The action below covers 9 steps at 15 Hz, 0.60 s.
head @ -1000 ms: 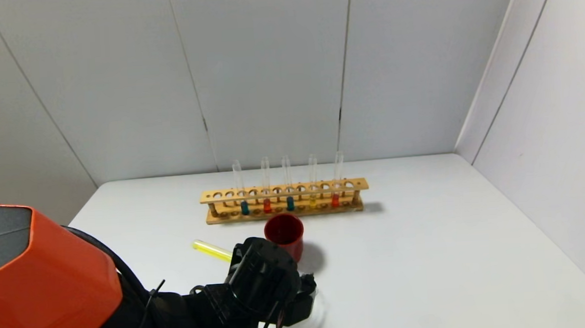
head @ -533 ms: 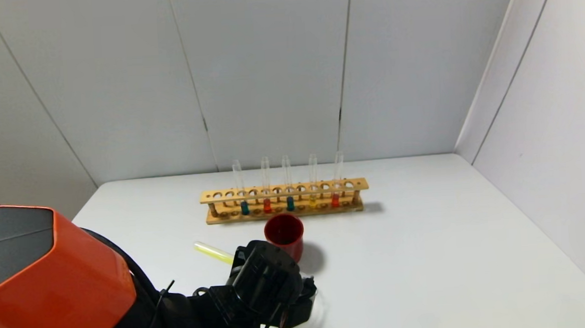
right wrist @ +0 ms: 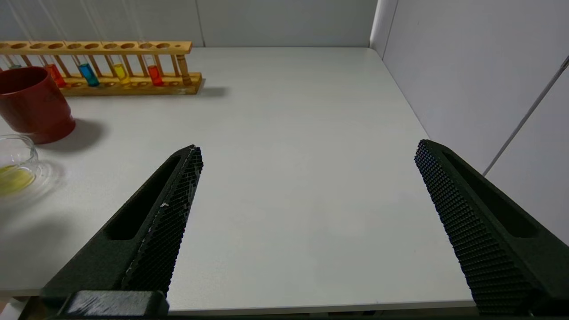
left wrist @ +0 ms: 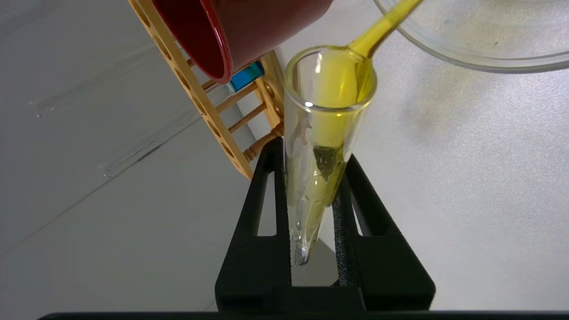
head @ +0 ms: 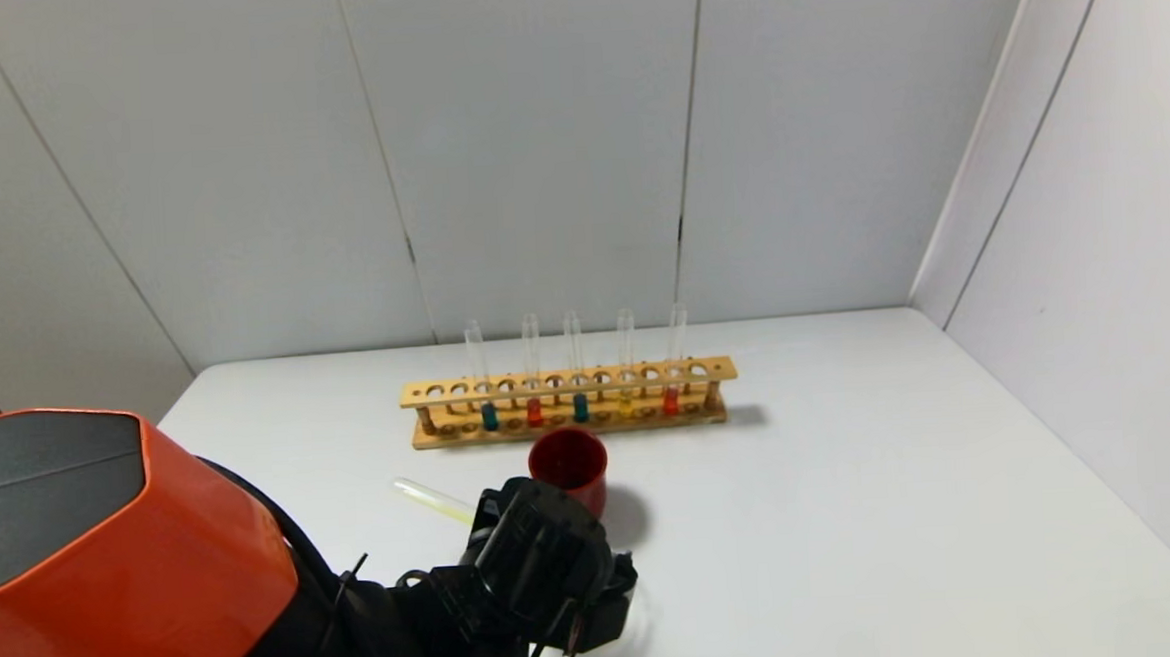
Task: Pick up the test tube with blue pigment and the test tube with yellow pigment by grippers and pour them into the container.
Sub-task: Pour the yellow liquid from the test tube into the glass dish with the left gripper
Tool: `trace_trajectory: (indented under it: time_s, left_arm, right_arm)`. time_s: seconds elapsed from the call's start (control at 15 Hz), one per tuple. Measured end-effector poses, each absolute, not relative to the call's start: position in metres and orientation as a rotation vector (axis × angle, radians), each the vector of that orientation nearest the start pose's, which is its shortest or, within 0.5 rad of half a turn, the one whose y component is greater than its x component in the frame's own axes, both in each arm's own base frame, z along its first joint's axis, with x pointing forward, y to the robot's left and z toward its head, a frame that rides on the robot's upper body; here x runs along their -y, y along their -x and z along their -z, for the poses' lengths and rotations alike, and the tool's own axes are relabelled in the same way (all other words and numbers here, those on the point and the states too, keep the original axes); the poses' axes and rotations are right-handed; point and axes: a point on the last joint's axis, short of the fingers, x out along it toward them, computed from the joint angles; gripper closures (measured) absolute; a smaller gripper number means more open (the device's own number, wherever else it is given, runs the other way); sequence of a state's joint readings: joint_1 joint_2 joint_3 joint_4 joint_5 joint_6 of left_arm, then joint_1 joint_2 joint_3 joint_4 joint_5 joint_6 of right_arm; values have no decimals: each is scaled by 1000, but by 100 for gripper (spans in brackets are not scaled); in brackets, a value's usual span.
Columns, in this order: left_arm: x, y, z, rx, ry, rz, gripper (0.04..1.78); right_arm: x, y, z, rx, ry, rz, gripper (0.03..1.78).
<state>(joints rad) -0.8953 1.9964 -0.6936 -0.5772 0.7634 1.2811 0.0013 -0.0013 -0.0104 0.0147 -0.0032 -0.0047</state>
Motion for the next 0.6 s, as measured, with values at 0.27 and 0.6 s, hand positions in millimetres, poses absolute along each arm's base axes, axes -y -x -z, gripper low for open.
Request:
trace_trajectory:
  time_s: [0.27, 0.6]
  left_arm:
    - [240, -213, -68, -332, -1823, 445, 150]
    - [241, -213, -70, -319, -1871, 449, 150]
  right_arm:
    - [0, 24, -77, -3, 4, 2, 7]
    - [0, 24, -77, -3, 5, 2, 7]
